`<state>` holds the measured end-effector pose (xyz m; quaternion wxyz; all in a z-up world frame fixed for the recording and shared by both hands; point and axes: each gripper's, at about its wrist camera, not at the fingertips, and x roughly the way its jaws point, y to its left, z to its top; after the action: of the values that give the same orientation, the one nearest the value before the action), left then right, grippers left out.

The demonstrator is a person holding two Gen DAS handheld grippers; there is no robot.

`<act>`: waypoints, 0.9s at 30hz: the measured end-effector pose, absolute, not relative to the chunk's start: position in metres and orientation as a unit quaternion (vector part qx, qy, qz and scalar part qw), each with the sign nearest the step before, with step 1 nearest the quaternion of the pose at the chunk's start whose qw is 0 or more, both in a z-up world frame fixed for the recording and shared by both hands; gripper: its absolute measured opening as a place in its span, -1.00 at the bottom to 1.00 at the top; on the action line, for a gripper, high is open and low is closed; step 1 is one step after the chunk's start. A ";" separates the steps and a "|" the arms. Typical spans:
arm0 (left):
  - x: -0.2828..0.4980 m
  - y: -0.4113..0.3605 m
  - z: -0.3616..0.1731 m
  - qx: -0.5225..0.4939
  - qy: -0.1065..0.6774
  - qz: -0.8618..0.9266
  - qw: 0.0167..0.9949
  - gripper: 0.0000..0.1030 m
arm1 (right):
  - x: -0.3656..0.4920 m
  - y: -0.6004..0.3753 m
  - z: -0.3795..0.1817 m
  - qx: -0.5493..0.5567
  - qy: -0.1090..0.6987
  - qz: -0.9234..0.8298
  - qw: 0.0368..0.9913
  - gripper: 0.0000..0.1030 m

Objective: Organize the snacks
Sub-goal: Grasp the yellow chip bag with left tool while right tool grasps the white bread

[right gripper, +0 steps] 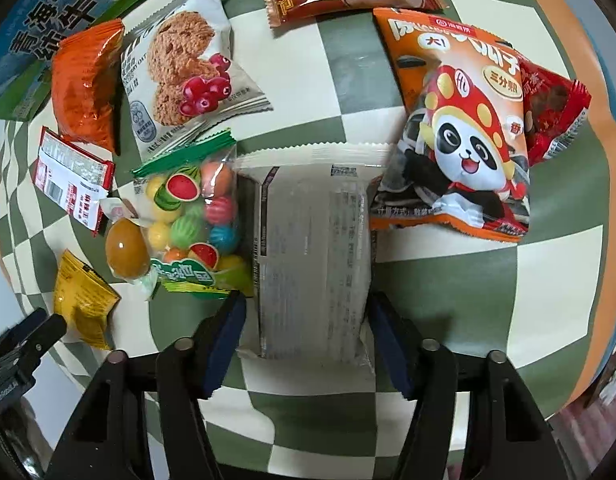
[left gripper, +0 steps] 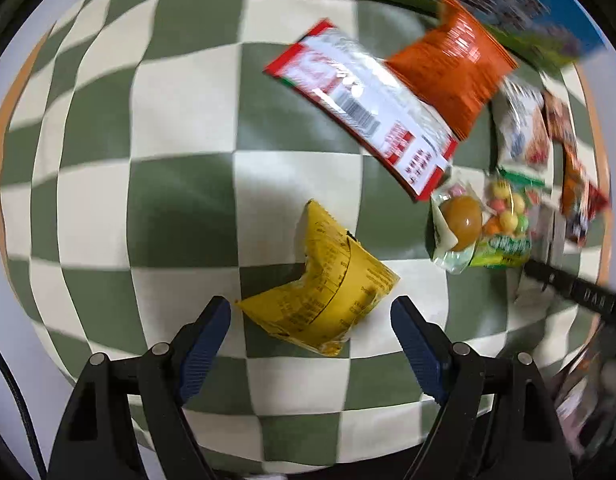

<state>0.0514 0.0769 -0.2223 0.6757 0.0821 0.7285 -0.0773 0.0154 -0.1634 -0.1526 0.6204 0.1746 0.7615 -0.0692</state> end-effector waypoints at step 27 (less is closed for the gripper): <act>0.074 0.051 -0.248 0.039 0.763 -0.043 0.643 -0.03 | -0.012 -0.183 -0.126 0.161 0.762 -0.057 0.625 0.10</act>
<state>0.0737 0.0505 -0.2475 0.6433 0.0392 0.7634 -0.0433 -0.0122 -0.1831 -0.1262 0.6249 0.1607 0.7619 -0.0574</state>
